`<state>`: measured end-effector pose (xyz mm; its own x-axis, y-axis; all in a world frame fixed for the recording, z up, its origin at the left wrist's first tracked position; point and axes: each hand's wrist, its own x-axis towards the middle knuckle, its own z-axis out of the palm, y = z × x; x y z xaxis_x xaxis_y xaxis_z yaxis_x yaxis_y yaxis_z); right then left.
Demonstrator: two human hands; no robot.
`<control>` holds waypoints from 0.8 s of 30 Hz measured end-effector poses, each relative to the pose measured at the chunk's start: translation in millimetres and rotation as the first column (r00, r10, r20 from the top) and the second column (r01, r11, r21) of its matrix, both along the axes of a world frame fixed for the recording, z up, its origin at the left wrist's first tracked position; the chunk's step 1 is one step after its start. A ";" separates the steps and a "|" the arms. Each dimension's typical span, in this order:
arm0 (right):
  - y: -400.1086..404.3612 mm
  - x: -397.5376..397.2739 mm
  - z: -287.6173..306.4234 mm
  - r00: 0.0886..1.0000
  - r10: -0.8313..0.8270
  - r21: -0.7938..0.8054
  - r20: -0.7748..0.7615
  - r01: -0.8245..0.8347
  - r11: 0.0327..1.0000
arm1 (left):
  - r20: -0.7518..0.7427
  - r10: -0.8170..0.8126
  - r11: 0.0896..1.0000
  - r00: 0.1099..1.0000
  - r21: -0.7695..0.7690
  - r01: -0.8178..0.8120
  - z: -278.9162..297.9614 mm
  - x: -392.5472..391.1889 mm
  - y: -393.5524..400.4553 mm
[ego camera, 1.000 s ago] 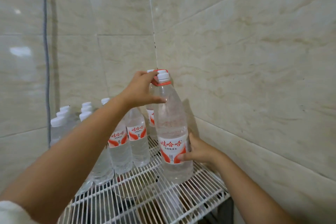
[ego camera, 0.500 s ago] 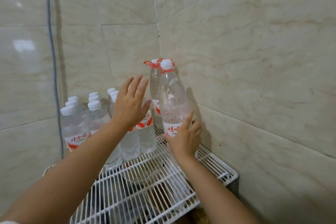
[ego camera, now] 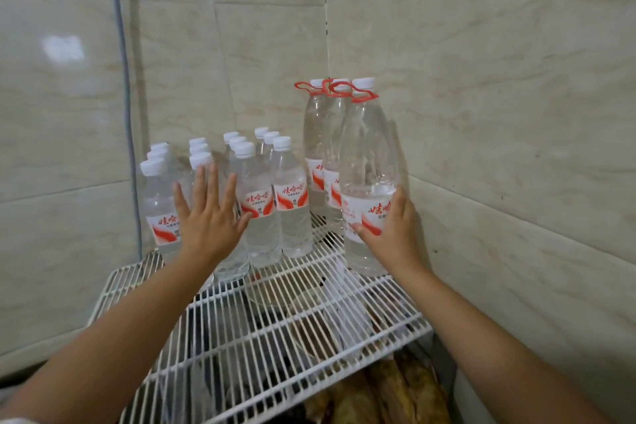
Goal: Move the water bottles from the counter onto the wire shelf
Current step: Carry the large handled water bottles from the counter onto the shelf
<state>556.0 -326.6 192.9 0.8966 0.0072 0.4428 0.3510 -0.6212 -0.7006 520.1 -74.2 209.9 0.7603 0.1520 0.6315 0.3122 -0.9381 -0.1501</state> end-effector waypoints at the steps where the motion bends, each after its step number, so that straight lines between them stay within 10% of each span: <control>1: 7.0 -4.6 -3.5 0.999 -0.044 -0.022 0.007 0.044 0.999 | 0.007 0.002 1.000 1.000 0.021 -0.002 -2.0 0.2 3.3; 24: 41.3 34.1 -11.7 0.954 -0.293 -0.252 -0.069 0.267 0.930 | 0.174 -0.103 0.986 0.979 0.149 0.077 -20.4 18.6 33.9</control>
<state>590.1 -285.3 181.2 0.9183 -0.1574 0.3634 0.0719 -0.8361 -0.5438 538.8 -40.3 189.5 0.6380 -0.0123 0.7700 0.2614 -0.9371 -0.2316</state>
